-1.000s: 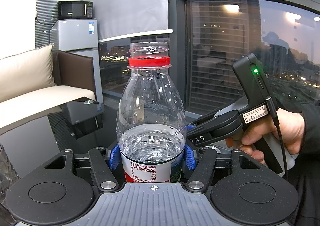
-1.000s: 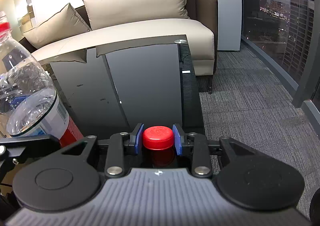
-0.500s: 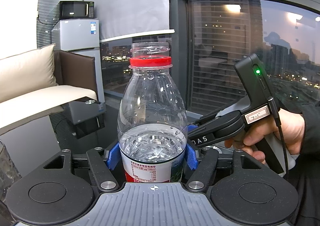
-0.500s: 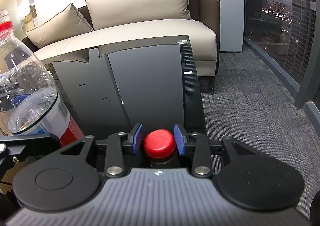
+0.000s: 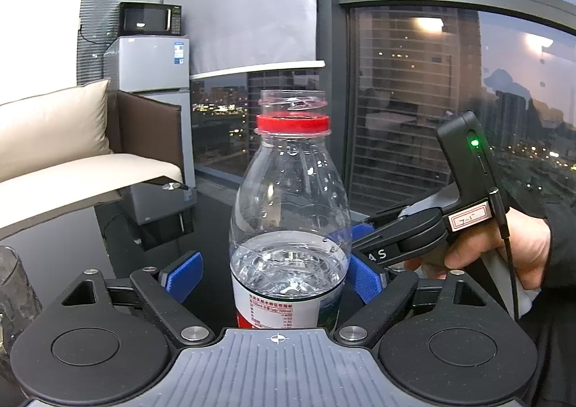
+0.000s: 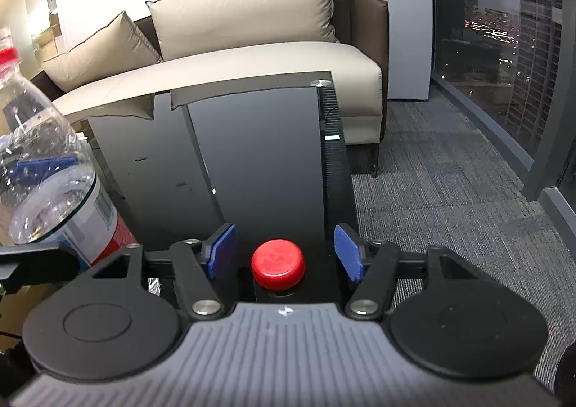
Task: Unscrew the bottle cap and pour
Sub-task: 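Open the left tool to release the bottle while the right tool releases the cap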
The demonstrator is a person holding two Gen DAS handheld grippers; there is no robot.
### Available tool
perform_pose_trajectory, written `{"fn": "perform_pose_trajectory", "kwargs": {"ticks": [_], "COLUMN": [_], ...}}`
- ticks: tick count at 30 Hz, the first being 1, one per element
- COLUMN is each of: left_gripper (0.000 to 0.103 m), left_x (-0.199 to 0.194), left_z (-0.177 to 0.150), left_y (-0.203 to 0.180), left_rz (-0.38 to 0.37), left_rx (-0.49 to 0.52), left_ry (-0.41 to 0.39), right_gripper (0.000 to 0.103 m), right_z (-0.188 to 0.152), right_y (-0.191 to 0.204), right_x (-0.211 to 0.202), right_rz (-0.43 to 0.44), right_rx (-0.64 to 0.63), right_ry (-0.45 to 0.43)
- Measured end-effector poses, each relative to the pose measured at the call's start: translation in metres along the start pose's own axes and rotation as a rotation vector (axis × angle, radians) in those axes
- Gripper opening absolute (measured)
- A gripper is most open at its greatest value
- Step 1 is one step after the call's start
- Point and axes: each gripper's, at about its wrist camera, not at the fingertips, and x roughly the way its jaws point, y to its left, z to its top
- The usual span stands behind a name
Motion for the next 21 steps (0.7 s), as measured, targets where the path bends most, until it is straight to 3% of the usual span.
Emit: {"fn": "perform_pose_trajectory", "kwargs": {"ticks": [7, 15, 21], "left_gripper": [0.102, 0.102, 0.102], "left_x": [-0.0019, -0.0014, -0.0013], "left_z": [0.0008, 0.0034, 0.0042], "left_y": [-0.0004, 0.0005, -0.0009], "left_rz": [0.014, 0.030, 0.035], "left_rx": [-0.003, -0.019, -0.010], "left_ry": [-0.016, 0.002, 0.011], "right_gripper": [0.082, 0.085, 0.093], "right_z": [0.0003, 0.0009, 0.0013], "right_y": [-0.0041, -0.0071, -0.0099], "right_x": [-0.0018, -0.0018, -0.0036], "right_rz": [-0.017, -0.039, -0.041], "right_rx": [0.016, 0.026, 0.045], "right_ry": [-0.020, -0.024, -0.031]}}
